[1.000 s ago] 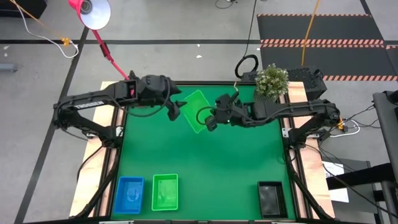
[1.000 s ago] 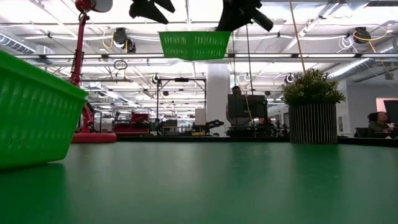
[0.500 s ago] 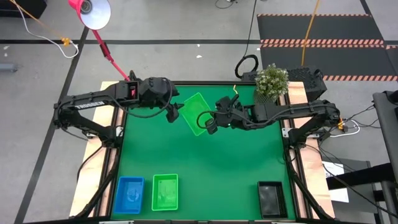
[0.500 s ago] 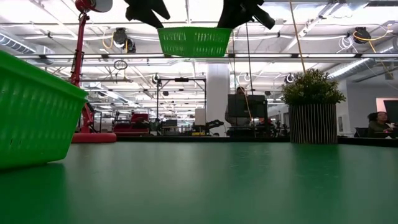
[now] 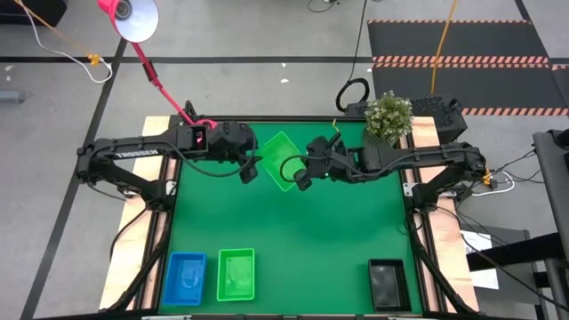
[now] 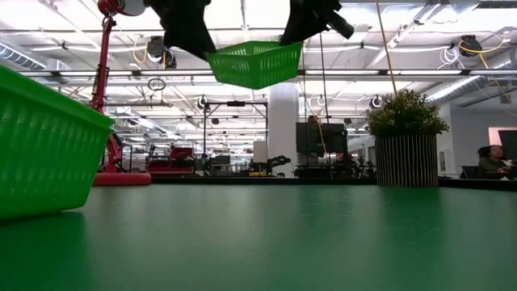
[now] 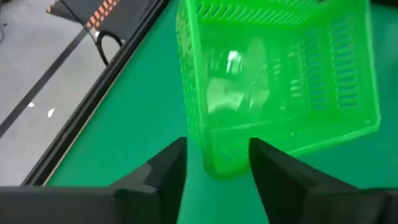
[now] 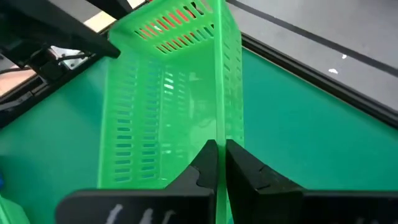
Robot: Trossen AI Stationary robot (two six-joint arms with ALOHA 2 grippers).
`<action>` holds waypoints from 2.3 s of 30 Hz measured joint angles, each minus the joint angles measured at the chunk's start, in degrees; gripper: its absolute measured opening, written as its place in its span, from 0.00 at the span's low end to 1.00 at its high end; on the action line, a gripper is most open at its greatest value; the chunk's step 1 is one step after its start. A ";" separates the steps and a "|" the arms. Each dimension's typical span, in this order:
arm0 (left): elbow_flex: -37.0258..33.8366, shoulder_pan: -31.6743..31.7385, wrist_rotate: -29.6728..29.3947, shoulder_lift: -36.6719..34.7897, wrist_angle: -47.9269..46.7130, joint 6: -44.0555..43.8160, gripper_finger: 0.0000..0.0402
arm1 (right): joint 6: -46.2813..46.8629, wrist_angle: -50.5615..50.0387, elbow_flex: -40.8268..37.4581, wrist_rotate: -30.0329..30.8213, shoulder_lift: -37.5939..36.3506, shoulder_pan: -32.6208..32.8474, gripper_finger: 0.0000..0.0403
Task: Stack baskets by color
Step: Stack the top green bin on top of the bottom green bin
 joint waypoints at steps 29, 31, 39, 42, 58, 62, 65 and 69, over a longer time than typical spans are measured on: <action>-1.76 1.00 9.00 1.05 -0.08 6.06 0.02 | -8.07 -3.27 0.02 -18.26 -4.39 -2.74 0.48; -1.87 -0.17 9.66 1.07 -0.25 6.06 0.02 | -9.96 2.24 0.02 -19.59 -5.13 -3.47 0.52; -1.87 -5.36 10.38 1.03 2.70 6.91 0.03 | -17.88 19.21 0.02 -28.65 -3.64 -5.31 0.55; -1.87 -6.86 10.34 1.03 2.68 6.54 0.02 | -19.50 19.48 0.02 -28.95 -2.76 -5.33 0.53; -1.79 -8.20 11.71 5.55 3.81 4.11 0.04 | -24.68 14.19 0.00 -31.32 3.82 -4.57 0.43; -1.79 -8.20 12.27 5.42 4.74 3.94 0.02 | -26.89 14.62 0.13 -31.52 5.38 -4.57 0.40; -1.79 -8.30 13.75 5.44 4.38 3.91 0.03 | -26.36 15.03 -0.09 -31.62 5.54 -4.56 0.37; -1.79 -9.75 15.42 5.44 1.61 2.95 0.02 | -24.28 17.16 -0.07 -31.66 4.00 -4.57 0.36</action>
